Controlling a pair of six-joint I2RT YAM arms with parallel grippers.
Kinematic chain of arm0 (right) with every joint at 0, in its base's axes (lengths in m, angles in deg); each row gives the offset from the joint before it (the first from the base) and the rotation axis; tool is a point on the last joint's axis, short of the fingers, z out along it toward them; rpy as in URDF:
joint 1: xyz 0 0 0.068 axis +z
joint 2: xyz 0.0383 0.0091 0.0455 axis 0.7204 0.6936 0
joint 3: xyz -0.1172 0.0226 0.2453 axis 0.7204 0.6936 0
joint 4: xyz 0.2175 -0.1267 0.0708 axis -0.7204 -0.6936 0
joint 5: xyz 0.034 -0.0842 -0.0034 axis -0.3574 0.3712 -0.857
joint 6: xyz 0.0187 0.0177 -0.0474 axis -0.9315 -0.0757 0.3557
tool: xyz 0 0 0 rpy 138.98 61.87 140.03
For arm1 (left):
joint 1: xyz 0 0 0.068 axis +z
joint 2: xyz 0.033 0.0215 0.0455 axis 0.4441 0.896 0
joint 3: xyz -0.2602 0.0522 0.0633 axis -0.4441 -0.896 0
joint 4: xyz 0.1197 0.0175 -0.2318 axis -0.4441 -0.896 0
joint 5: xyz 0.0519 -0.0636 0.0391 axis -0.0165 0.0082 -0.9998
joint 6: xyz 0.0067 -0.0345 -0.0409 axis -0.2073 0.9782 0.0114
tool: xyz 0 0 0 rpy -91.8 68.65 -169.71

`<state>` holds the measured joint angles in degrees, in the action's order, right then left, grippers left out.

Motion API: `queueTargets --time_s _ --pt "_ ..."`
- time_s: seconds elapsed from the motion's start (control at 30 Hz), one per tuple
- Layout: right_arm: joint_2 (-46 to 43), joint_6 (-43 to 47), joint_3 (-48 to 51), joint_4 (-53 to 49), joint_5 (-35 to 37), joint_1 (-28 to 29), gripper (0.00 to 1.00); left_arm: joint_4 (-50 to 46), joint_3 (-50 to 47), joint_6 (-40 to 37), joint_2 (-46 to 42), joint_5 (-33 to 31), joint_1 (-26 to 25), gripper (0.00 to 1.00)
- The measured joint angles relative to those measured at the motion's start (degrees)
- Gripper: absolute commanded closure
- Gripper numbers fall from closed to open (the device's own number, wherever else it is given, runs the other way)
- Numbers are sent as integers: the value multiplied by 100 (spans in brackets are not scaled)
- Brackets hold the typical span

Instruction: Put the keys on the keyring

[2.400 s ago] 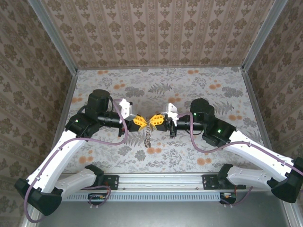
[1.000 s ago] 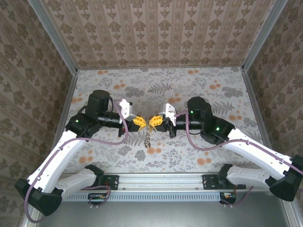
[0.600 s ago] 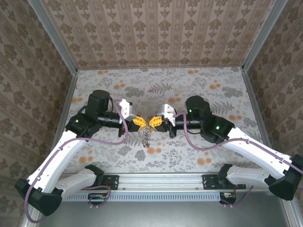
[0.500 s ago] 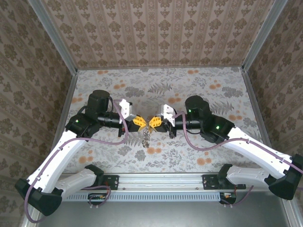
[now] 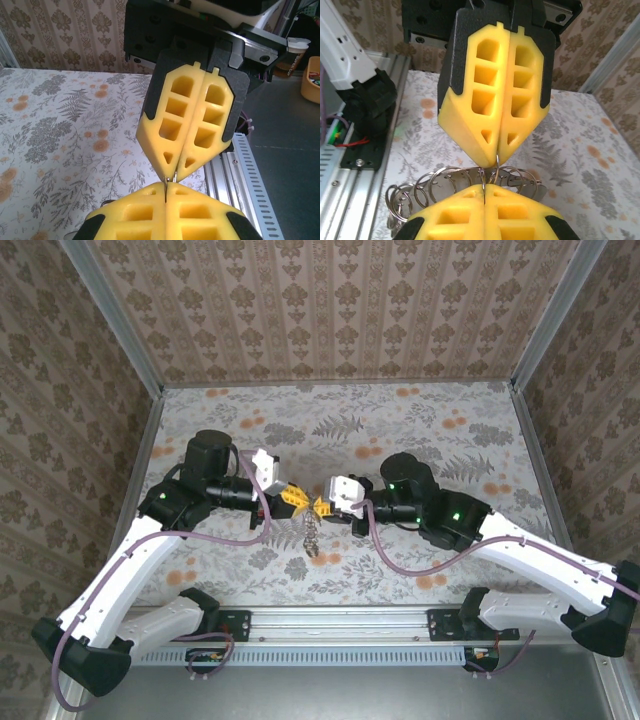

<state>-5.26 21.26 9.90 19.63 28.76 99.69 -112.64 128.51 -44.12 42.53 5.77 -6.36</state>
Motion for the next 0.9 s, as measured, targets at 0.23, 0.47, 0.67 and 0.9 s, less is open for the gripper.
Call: queueTargets --time_s 0.23,0.47,0.67,0.9 --pt "-114 146 85 68 339 111 100 98 0 4 0 44 11 100" --pt "-136 170 96 98 479 168 91 173 0 7 0 44 11 100" --pt "-181 212 168 98 599 216 87 254 0 70 0 66 11 100" --pt "-271 212 247 109 693 219 91 310 0 111 0 107 15 100"
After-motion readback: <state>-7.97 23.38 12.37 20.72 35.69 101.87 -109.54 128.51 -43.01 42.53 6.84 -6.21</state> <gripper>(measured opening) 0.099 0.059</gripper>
